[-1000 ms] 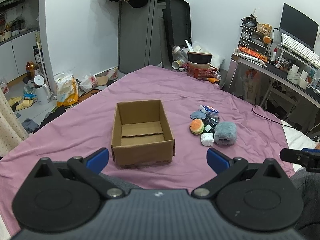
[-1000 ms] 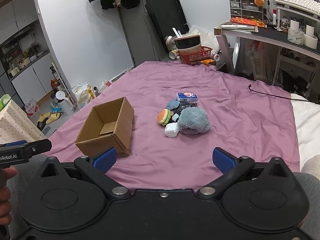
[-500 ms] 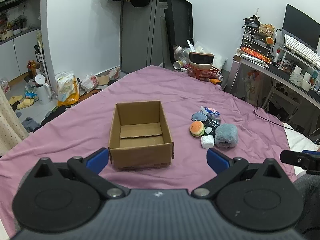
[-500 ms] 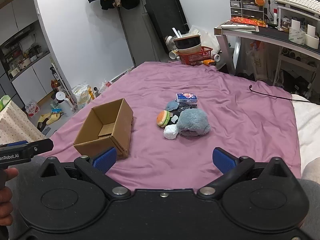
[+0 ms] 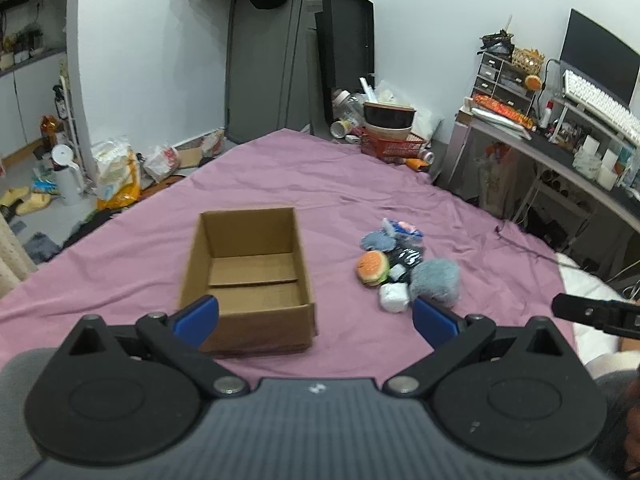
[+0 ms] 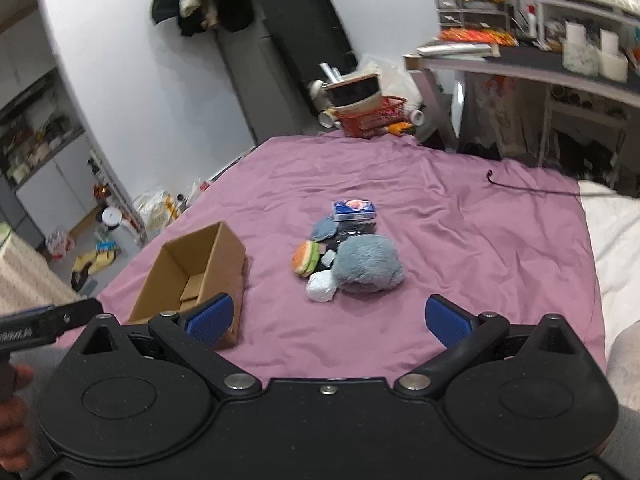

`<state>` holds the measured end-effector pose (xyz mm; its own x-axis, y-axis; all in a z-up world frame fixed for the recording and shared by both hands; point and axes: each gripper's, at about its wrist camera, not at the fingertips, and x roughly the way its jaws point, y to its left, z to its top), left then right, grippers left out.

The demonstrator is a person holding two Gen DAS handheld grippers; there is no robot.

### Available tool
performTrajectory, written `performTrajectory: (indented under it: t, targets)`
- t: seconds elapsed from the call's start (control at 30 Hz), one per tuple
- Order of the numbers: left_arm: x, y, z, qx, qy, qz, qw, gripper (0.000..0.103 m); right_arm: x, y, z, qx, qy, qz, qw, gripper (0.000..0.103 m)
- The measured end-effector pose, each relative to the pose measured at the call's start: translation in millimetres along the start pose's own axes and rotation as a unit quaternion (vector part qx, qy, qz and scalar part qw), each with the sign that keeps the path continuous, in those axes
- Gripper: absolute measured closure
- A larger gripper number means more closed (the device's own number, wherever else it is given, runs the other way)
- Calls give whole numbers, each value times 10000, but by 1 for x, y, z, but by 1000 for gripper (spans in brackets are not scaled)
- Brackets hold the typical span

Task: Organize soft objects
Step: 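Move the left tool toward the pile of soft items, then lower the left tool onto the grey-blue fluffy plush and close it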

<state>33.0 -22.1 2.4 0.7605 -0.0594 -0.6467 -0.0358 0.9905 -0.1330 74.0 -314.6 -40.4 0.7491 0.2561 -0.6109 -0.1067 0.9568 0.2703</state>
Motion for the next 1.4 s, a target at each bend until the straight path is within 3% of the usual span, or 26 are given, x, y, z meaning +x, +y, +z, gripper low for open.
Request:
performTrajectory:
  t: [0.33, 0.77, 1.0, 1.13, 1.4]
  targets:
    - [37, -28, 12, -96, 57, -311, 9995, 2, 39, -37, 13, 630, 250, -80, 9977, 4]
    - [98, -60, 39, -259, 292, -476, 9981, 17, 94, -71, 41, 1478, 462, -120, 9879, 18]
    - [138, -70, 52, -461, 685, -465, 9955, 29, 126, -83, 54, 1765, 640, -159, 9821, 21]
    - [161, -75, 60, -545, 926, -505, 9929, 30, 144, -92, 55, 1992, 770, -100, 9769, 28]
    - [208, -84, 70, -751, 1259, -532, 9878, 41, 189, -99, 42, 1998, 595, 144, 9779, 36]
